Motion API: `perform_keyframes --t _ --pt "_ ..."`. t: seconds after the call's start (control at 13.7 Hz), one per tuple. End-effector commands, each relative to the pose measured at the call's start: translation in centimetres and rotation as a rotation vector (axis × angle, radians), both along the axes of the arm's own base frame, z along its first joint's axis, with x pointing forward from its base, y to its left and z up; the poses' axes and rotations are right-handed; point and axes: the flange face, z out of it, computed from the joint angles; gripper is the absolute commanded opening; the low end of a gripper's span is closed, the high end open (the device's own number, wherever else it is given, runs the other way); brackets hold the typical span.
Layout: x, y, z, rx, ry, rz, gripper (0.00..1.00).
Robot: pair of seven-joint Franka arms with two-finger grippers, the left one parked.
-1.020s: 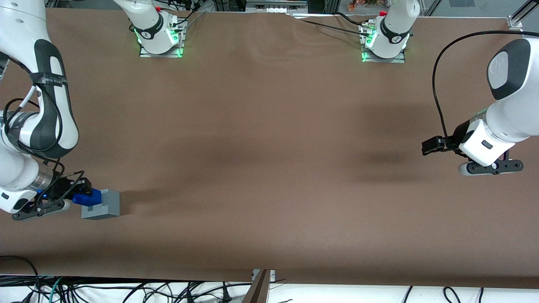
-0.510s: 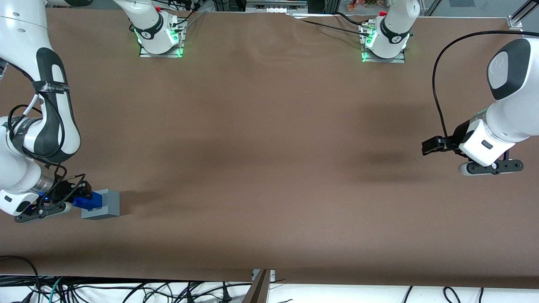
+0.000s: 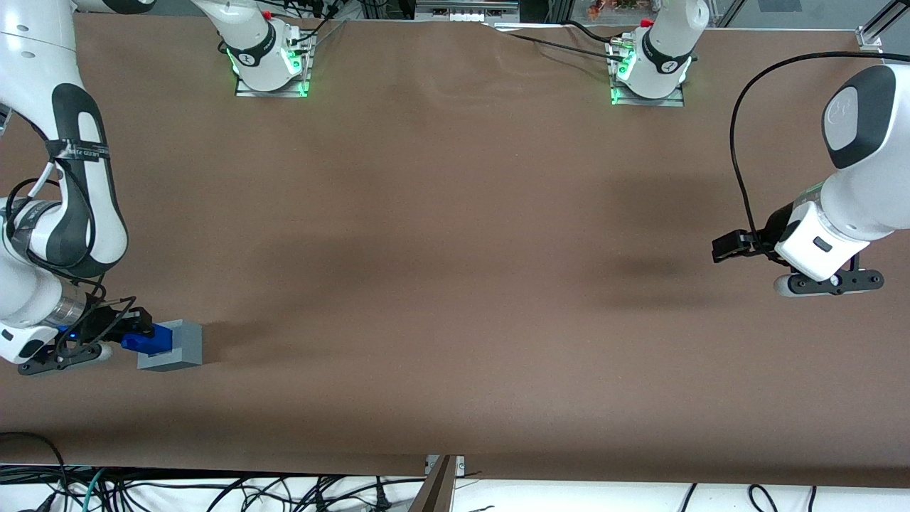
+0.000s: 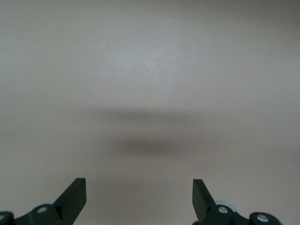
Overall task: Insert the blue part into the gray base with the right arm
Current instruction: 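Lift the blue block and carry it over the gray base opening, then lower the blue block into the gray base opening, pressing down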
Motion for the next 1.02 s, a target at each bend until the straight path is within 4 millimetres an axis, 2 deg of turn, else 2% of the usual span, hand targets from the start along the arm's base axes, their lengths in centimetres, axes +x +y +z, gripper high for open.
perform_keyframes --t 0.0,0.22,0.95 --pt "0.2 -0.9 -2.0 0.018 0.010 -0.005 0.31" --pt "0.2 -1.0 -2.9 0.040 0.012 -0.014 0.31" --pt "-0.2 -0.5 -3.6 0.064 0.037 -0.029 0.31"
